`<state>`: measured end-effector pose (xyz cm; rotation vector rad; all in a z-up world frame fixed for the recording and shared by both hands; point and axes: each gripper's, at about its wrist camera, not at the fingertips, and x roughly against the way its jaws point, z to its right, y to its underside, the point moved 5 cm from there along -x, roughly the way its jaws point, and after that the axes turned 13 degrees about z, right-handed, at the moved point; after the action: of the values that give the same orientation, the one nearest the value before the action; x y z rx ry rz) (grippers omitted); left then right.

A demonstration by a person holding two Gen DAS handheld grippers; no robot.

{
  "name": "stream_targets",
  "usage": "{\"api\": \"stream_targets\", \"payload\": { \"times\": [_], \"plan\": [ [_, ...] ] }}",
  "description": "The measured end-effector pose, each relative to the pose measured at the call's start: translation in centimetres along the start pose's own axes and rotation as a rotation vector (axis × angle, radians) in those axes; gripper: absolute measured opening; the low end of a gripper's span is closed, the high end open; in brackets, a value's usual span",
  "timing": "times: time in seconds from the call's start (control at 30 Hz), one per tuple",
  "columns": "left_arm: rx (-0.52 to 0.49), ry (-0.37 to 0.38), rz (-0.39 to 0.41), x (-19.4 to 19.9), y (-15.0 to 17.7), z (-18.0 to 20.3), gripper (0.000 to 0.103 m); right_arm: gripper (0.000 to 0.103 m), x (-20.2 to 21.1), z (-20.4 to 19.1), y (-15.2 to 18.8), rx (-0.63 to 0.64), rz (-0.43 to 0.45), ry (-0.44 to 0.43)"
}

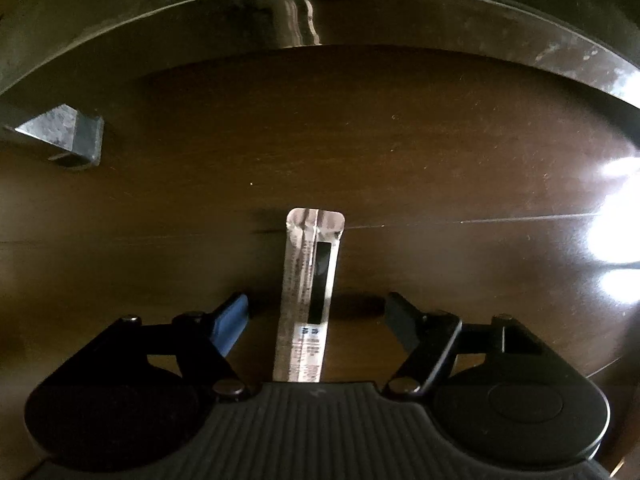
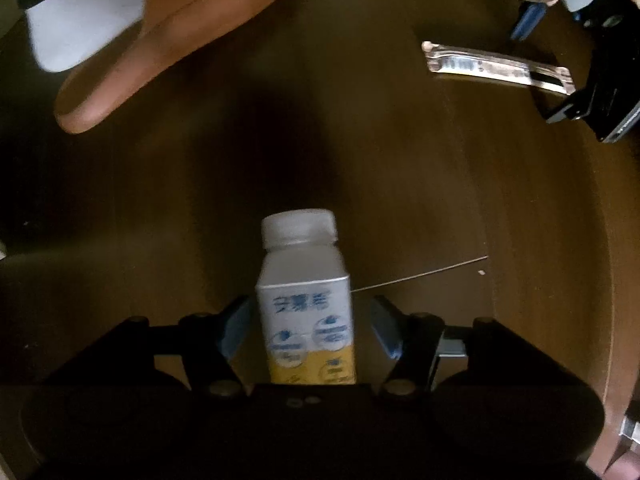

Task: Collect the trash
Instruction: 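Grasp the white plastic strip with the left tool while the right tool grasps the white yogurt bottle, then lift the strip and yogurt bottle and carry them over the green bin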

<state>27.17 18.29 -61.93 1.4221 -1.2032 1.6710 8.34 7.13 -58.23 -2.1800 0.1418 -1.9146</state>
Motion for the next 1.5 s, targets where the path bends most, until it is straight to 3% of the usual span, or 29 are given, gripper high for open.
{"api": "stream_targets", "payload": {
  "times": [0.07,0.13,0.17,0.2,0.23,0.3,0.47,0.7,0.87,1.13,1.37,1.5],
  "plan": [
    [0.015,0.001,0.007,0.2,0.0,-0.2,0.07,0.062,-0.1,0.6,-0.1,-0.037,-0.004,0.021],
    [0.031,-0.003,0.012,0.4,0.1,-0.6,0.059,0.062,-0.3,1.9,-0.2,-0.114,-0.024,0.059],
    [0.041,-0.005,0.016,0.4,-0.1,-0.6,0.055,0.057,-0.4,2.8,-0.1,-0.173,-0.036,0.069],
    [0.047,-0.007,0.017,0.6,-0.2,-0.7,0.045,0.05,-0.4,3.9,-0.1,-0.251,-0.042,0.075],
    [0.054,-0.008,0.018,0.7,-0.3,-0.8,0.033,0.05,-0.4,4.9,0.0,-0.318,-0.045,0.084],
    [0.061,0.0,0.012,0.8,-0.8,-0.6,0.024,0.049,-0.2,6.9,0.1,-0.43,-0.036,0.11],
    [0.068,0.016,-0.002,0.8,-1.0,-0.9,0.021,0.049,0.8,11.0,1.0,-0.656,-0.021,0.174],
    [0.117,0.016,-0.019,3.0,-1.5,-1.5,0.019,0.047,4.5,14.3,1.8,-0.862,0.001,0.264],
    [0.094,0.017,0.026,7.8,-2.4,-1.2,0.018,0.046,8.5,15.9,0.9,-0.911,0.069,0.345],
    [0.147,0.042,0.149,17.4,-2.7,-2.0,0.016,0.046,17.6,16.2,-0.9,-0.976,0.221,0.453],
    [0.126,0.057,0.267,25.8,-3.3,-0.7,0.016,0.046,27.2,14.9,-1.5,-0.977,0.37,0.517],
    [0.084,0.109,0.349,31.3,-3.6,0.4,0.016,0.046,32.5,13.0,-2.0,-0.939,0.45,0.551]
  ]
}}
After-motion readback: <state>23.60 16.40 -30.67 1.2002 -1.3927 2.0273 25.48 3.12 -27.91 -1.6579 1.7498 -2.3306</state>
